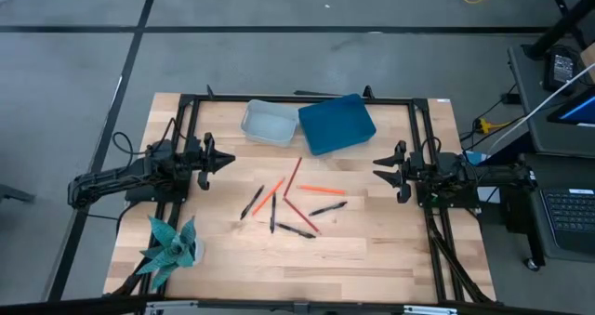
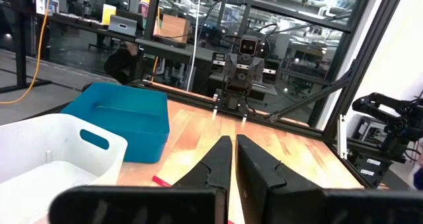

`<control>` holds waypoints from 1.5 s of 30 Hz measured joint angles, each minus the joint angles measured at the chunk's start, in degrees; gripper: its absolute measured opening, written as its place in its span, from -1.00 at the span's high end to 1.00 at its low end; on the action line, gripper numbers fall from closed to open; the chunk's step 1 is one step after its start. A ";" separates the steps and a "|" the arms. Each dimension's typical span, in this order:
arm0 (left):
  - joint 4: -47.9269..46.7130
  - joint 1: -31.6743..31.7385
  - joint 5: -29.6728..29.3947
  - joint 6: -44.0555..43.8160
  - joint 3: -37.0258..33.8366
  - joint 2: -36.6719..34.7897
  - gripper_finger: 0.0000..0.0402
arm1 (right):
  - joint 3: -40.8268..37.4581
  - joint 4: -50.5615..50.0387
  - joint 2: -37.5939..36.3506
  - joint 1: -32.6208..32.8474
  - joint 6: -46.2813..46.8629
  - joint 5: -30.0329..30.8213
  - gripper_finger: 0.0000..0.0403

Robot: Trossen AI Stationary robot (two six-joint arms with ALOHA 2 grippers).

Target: Sort pens & pencils

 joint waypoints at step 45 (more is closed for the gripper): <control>0.00 0.02 -4.37 14.56 -0.02 0.01 0.93 | 0.01 -0.57 0.38 0.00 -1.45 -3.42 0.23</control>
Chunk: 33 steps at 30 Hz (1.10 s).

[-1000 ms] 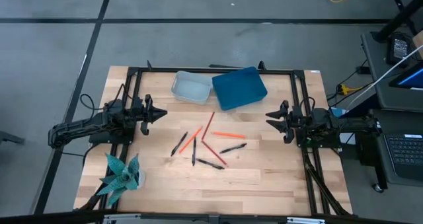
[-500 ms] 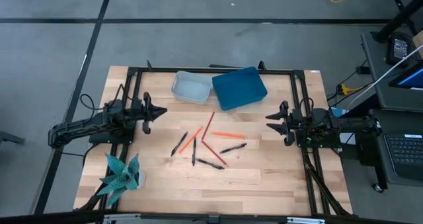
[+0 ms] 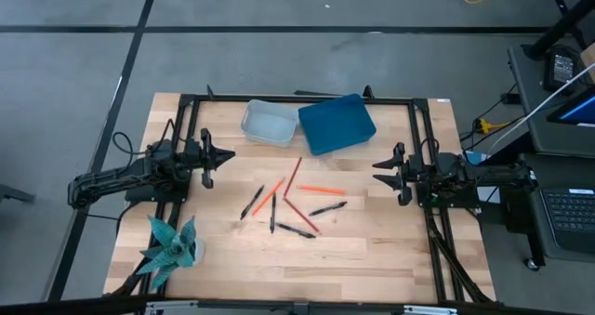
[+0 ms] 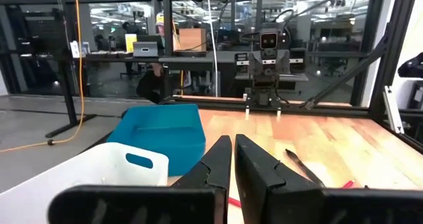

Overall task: Sort pens & pencils
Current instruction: Put the orange pencil into the blue bin

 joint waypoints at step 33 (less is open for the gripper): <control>1.19 -0.02 -1.55 -0.91 0.00 5.97 0.93 | 1.20 -2.76 5.63 -1.18 1.23 1.51 0.23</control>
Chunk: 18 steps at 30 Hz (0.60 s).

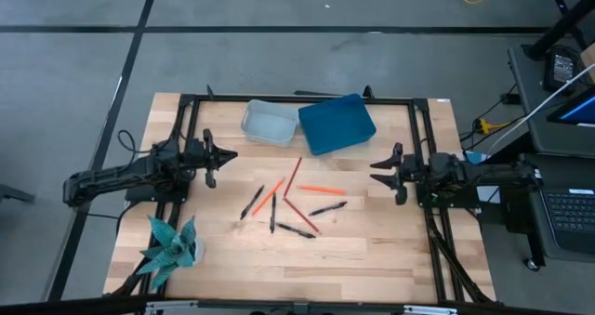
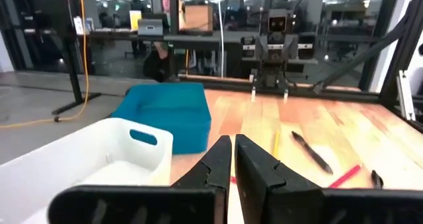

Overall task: Sort pens & pencils
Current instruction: Put the orange pencil into the blue bin

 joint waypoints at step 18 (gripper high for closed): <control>16.87 -0.07 3.12 4.01 11.33 30.94 0.93 | 1.99 18.72 15.72 -3.04 -4.88 -3.00 0.23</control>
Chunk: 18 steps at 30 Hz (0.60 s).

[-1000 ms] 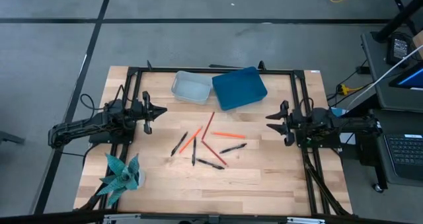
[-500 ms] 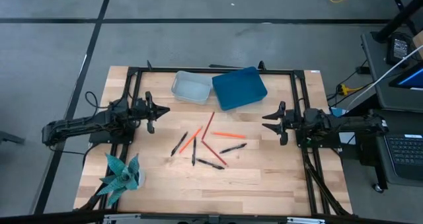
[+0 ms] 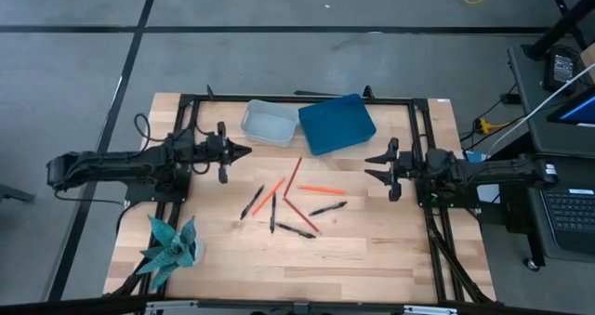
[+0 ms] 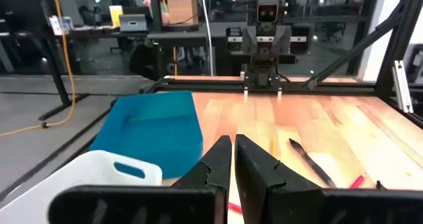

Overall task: Sort pens & pencils
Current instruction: Put the orange pencil into the blue bin

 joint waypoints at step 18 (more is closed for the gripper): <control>15.28 -0.07 0.07 3.69 3.95 20.64 0.93 | 11.39 -0.64 19.89 -0.02 -4.31 -1.22 0.32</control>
